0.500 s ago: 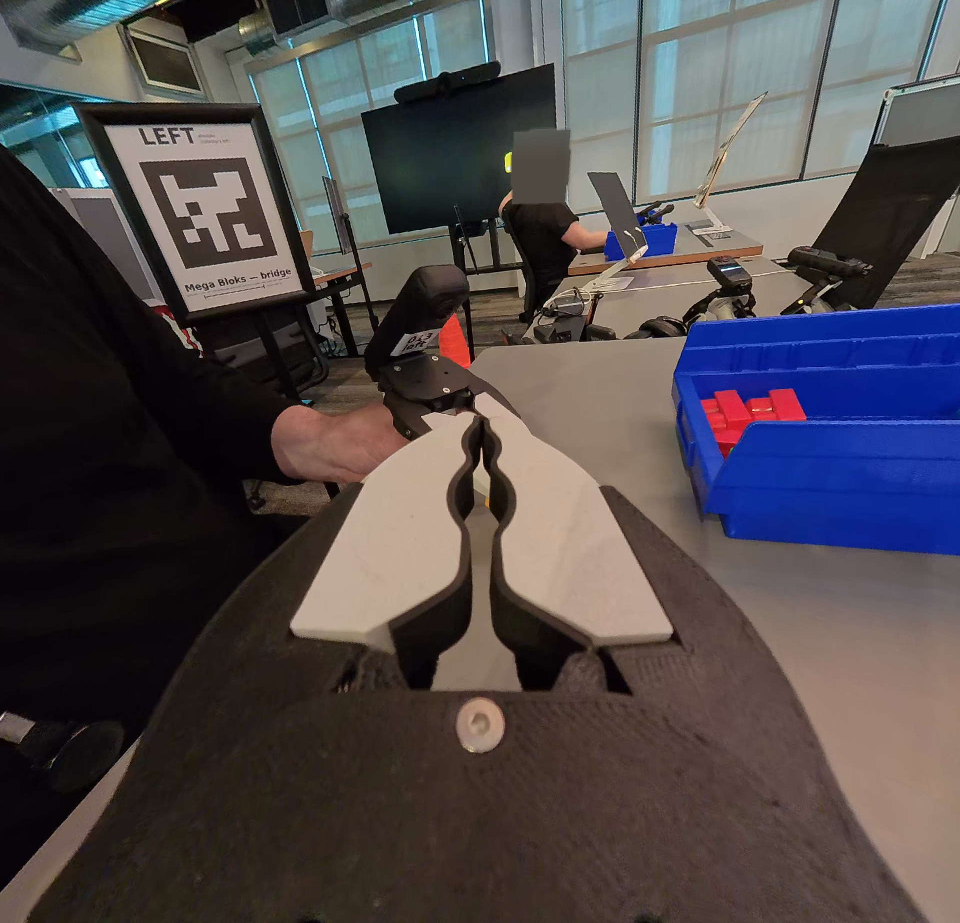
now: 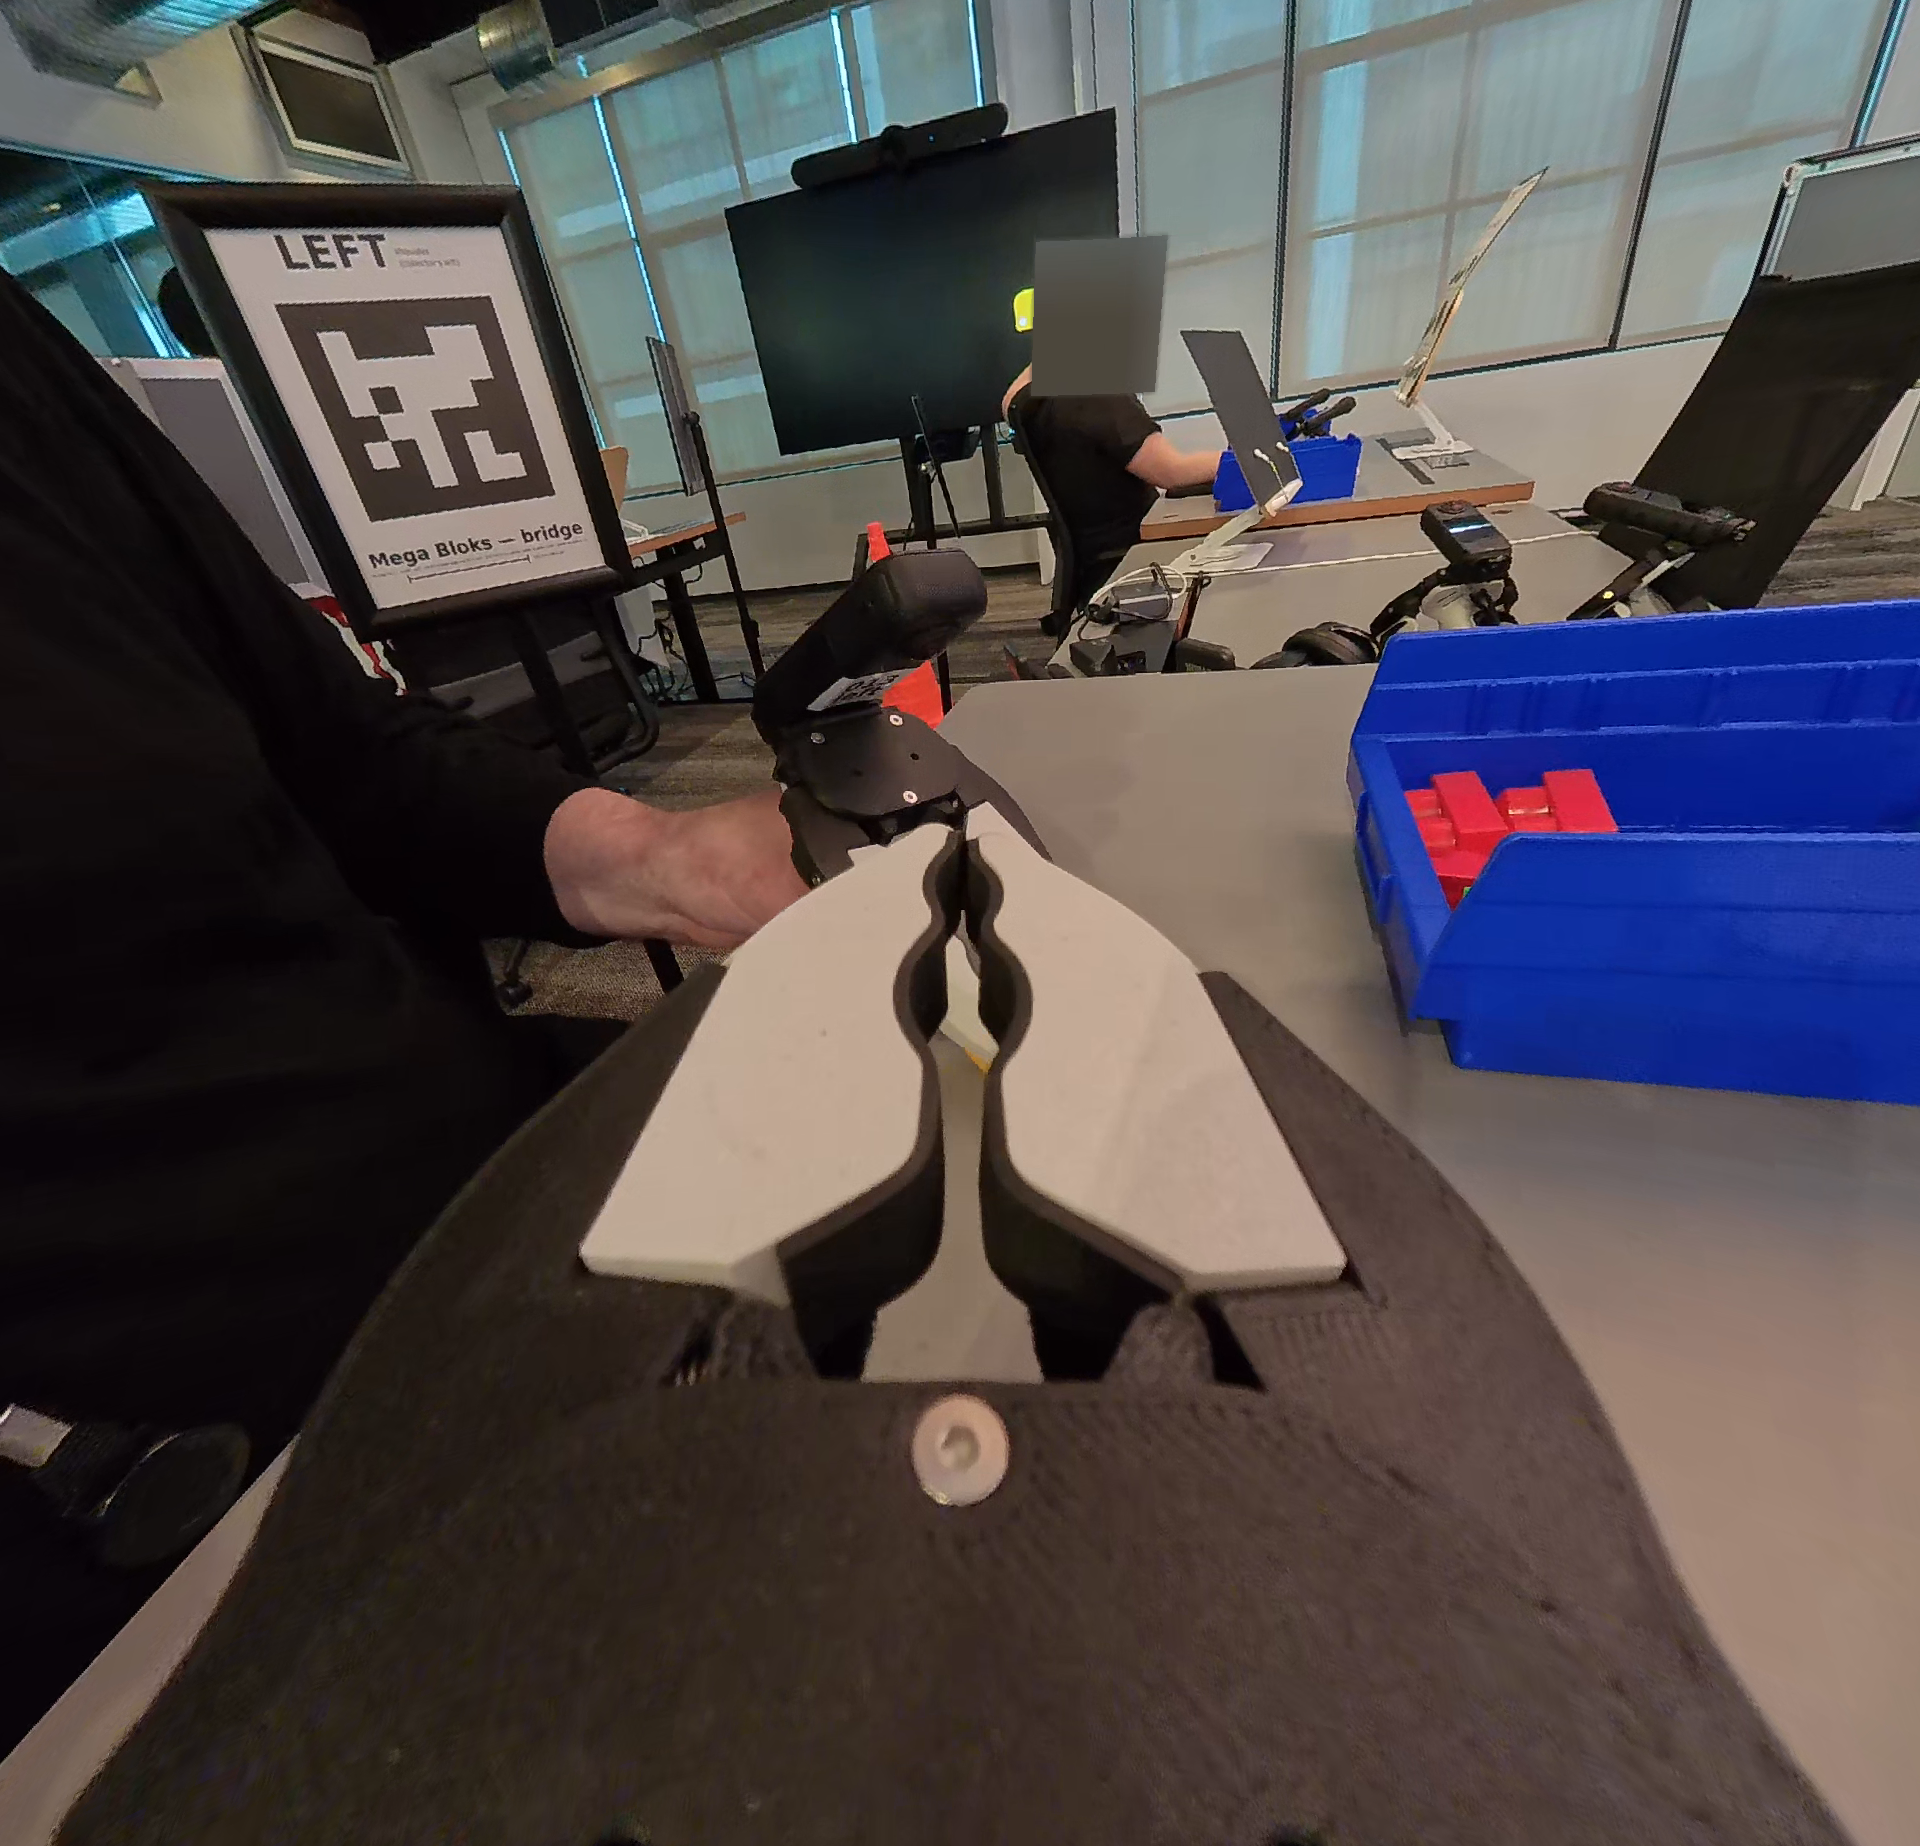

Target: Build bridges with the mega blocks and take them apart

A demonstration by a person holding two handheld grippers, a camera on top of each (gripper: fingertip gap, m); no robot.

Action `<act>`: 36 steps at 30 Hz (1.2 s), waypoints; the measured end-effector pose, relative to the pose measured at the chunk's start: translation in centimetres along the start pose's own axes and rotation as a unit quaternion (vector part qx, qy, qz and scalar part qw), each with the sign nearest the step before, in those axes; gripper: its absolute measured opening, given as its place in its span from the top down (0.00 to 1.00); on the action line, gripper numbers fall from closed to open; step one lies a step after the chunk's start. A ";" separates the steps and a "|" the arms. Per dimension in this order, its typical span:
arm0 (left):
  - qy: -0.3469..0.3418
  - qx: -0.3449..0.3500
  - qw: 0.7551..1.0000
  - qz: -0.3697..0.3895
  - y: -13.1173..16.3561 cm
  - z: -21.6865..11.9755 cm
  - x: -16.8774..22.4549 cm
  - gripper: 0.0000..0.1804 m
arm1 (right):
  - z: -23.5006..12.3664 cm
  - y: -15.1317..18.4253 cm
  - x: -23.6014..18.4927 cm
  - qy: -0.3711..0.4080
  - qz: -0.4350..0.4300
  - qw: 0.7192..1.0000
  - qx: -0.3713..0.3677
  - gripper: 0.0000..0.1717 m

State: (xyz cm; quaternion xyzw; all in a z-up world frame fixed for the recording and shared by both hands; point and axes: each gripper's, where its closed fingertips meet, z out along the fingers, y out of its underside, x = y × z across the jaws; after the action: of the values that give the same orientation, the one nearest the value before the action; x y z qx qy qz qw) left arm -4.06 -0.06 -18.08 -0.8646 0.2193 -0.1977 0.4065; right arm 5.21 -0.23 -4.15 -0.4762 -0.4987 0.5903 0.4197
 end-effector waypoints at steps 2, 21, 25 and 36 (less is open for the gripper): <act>0.001 -0.004 1.000 -0.001 0.1 0.1 0.0 0.72 | 0.0 0.0 0.0 0.000 0.000 1.000 0.000 1.00; 0.035 -0.064 0.996 0.048 2.7 -1.8 -0.7 0.81 | 0.0 0.4 0.1 -0.002 0.001 1.000 -0.003 1.00; 0.029 -0.063 0.996 0.049 2.4 -1.2 -0.5 0.82 | -0.1 0.4 0.2 -0.001 0.003 1.000 -0.002 1.00; 0.037 -0.053 0.997 0.048 1.8 -0.6 -0.4 0.84 | -0.2 0.7 0.4 -0.002 0.007 1.000 -0.003 1.00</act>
State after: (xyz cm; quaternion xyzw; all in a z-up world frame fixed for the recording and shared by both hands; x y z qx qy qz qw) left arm -5.10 -1.22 -19.23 -0.8656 0.2860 -0.1975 0.3605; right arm 5.31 0.10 -4.87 -0.4794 -0.4983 0.5927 0.4130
